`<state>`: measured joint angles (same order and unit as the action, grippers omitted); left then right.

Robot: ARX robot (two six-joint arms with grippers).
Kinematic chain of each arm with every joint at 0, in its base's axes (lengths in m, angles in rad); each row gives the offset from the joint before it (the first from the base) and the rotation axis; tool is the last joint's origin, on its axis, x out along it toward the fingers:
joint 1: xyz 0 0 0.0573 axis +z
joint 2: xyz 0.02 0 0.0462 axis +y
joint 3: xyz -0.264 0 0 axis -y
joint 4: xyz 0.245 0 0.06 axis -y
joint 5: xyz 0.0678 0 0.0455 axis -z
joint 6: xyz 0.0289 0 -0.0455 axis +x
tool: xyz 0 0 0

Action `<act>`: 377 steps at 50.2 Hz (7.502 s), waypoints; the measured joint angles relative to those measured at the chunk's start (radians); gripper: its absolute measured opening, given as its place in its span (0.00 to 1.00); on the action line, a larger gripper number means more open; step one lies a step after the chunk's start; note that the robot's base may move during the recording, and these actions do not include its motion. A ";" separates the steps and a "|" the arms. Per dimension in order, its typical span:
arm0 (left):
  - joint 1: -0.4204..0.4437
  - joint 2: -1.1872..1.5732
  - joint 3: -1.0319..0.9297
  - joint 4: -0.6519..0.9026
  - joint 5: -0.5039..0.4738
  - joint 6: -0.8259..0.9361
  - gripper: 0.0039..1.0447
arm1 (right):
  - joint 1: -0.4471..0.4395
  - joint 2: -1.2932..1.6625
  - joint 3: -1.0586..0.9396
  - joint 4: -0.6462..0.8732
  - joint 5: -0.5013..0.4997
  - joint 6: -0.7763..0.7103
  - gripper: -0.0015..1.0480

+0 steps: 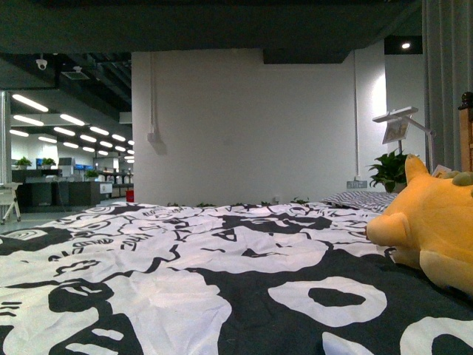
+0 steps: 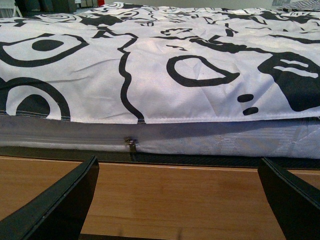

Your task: Put away toys

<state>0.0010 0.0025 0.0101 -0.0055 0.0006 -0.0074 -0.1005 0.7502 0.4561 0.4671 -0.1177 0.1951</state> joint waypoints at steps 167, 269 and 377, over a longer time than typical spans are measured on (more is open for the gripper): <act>0.000 0.000 0.000 0.000 0.000 0.000 0.95 | 0.086 -0.399 0.019 -0.372 -0.085 0.113 0.19; 0.000 0.000 0.000 0.000 0.000 0.000 0.95 | 0.397 -0.607 -0.379 -0.254 0.249 0.112 0.19; -0.002 -0.001 0.000 0.000 -0.001 0.000 0.95 | 0.397 -0.607 -0.379 -0.254 0.245 0.113 0.19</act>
<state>-0.0010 0.0017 0.0101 -0.0055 -0.0006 -0.0071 0.2970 0.1429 0.0772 0.2134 0.1268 0.3077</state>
